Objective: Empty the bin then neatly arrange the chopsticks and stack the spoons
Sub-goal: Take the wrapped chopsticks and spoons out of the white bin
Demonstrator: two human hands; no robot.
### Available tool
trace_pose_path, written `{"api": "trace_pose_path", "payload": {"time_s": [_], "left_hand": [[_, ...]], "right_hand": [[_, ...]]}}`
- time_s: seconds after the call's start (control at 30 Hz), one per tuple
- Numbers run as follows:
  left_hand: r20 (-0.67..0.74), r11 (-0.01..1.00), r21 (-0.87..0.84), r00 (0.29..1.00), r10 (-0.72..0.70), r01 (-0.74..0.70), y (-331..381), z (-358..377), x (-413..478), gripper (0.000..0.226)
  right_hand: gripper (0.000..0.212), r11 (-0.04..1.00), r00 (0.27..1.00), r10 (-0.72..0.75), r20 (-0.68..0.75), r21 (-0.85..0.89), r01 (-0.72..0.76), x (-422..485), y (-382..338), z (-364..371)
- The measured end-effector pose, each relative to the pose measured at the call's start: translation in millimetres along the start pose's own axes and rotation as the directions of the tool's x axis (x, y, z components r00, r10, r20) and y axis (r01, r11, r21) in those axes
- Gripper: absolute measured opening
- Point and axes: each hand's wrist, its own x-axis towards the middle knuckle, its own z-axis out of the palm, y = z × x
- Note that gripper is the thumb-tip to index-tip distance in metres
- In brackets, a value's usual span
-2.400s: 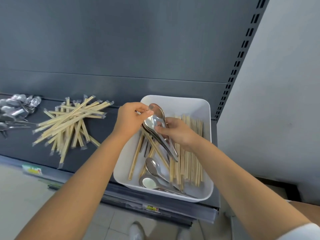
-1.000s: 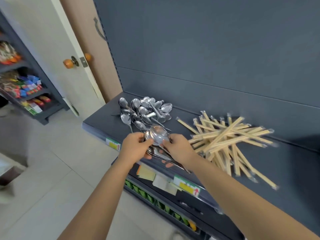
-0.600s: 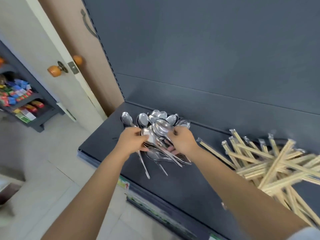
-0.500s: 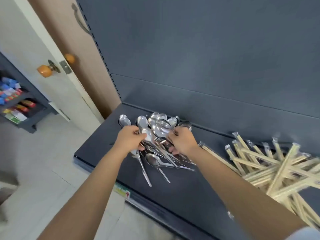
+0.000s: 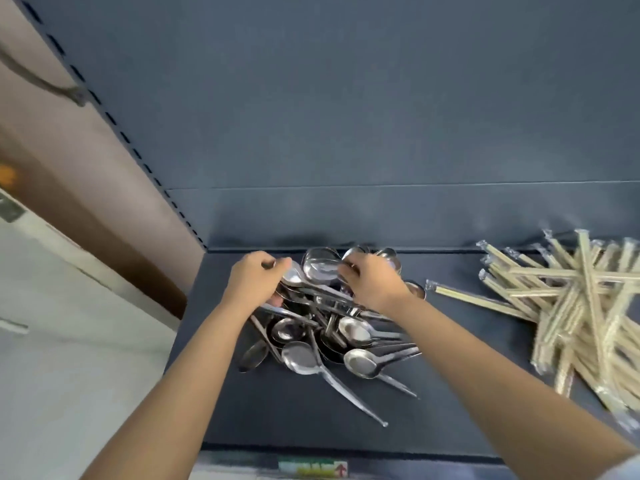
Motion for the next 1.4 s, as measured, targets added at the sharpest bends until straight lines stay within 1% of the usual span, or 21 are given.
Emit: {"api": "trace_pose_path", "payload": {"time_s": [0.1,0.2,0.27,0.37,0.47,0.57,0.63,0.7,0.73,0.8,0.87,0.93,0.97,1.07,1.1,1.13,1.2,1.27,1.3,1.37,1.4], "left_hand": [[0.058,0.988,0.096,0.992,0.116,-0.121,-5,-8,7,0.018],[0.047,0.940,0.235,0.968,0.245,-0.249,-14,-14,10,0.020],[0.068,0.904,0.298,0.952,0.299,-0.306,-18,-16,11,0.024],[0.128,0.851,0.342,0.917,0.379,-0.399,-23,-18,9,0.034],[0.147,0.788,0.408,0.885,0.442,-0.461,-23,-21,4,0.035],[0.138,0.727,0.462,0.851,0.508,-0.508,-24,-23,1,0.033],[0.104,0.741,0.397,0.828,0.550,-0.542,-23,-22,-1,0.033],[0.087,0.806,0.195,0.829,0.553,-0.559,-18,-18,-2,0.034],[0.099,0.829,0.078,0.832,0.546,-0.554,-14,-16,-2,0.034],[0.168,0.844,-0.086,0.827,0.537,-0.530,-5,-12,-1,0.029],[0.235,0.850,-0.179,0.817,0.526,-0.496,1,-8,0,0.016],[0.240,0.861,-0.208,0.829,0.505,-0.465,4,-6,-2,0.006],[0.233,0.866,-0.186,0.835,0.498,-0.465,4,-4,-2,0.004],[0.257,0.889,-0.031,0.856,0.449,-0.457,4,1,-2,0.030],[0.266,0.894,0.028,0.865,0.425,-0.448,4,3,-2,0.034],[0.267,0.897,0.078,0.876,0.402,-0.435,3,5,-2,0.033],[0.258,0.904,0.146,0.897,0.358,-0.402,-1,5,-3,0.022],[0.238,0.887,0.223,0.905,0.352,-0.404,-4,4,-9,0.024],[0.223,0.844,0.320,0.900,0.375,-0.431,-4,3,-13,0.029],[0.207,0.660,0.562,0.858,0.471,-0.498,-2,1,-19,0.040],[0.211,0.571,0.636,0.829,0.518,-0.518,0,3,-21,0.047]], "right_hand": [[0.024,0.995,0.999,0.010,-0.053,-0.099,-0.016,1,-7,4],[0.023,0.988,0.996,0.019,-0.090,-0.151,-0.033,-1,-11,11],[0.023,0.985,0.993,0.047,-0.105,-0.160,-0.063,-1,-11,15],[0.024,0.980,0.988,0.084,-0.127,-0.166,-0.105,-5,-12,21],[0.026,0.978,0.984,0.102,-0.147,-0.166,-0.126,-9,-14,24],[0.030,0.979,0.976,0.122,-0.183,-0.141,-0.148,-15,-18,21],[0.033,0.981,0.974,0.111,-0.198,-0.133,-0.139,-18,-20,19],[0.033,0.992,0.983,0.083,-0.165,-0.077,-0.096,-21,-24,17],[0.031,0.997,0.989,0.069,-0.131,-0.015,-0.071,-22,-25,17],[0.028,0.995,0.996,0.044,-0.081,0.091,-0.037,-25,-29,18],[0.037,0.995,0.996,0.034,-0.085,0.098,-0.026,-30,-30,18],[0.043,0.994,0.993,0.057,-0.104,0.093,-0.048,-35,-29,17],[0.044,0.994,0.990,0.074,-0.119,0.090,-0.063,-38,-28,17],[0.044,0.992,0.979,0.114,-0.166,0.073,-0.103,-45,-20,17],[0.042,0.990,0.975,0.129,-0.183,0.073,-0.117,-47,-18,18],[0.040,0.989,0.970,0.139,-0.197,0.070,-0.128,-49,-15,19],[0.036,0.988,0.964,0.154,-0.219,0.038,-0.149,-53,-10,22],[0.029,0.988,0.960,0.146,-0.238,-0.009,-0.153,-58,-8,26],[0.025,0.989,0.959,0.131,-0.252,-0.031,-0.143,-60,-8,28],[0.021,0.991,0.953,0.079,-0.294,-0.083,-0.108,-64,-7,33],[0.021,0.988,0.948,0.060,-0.313,-0.115,-0.100,-66,-7,35]]}}
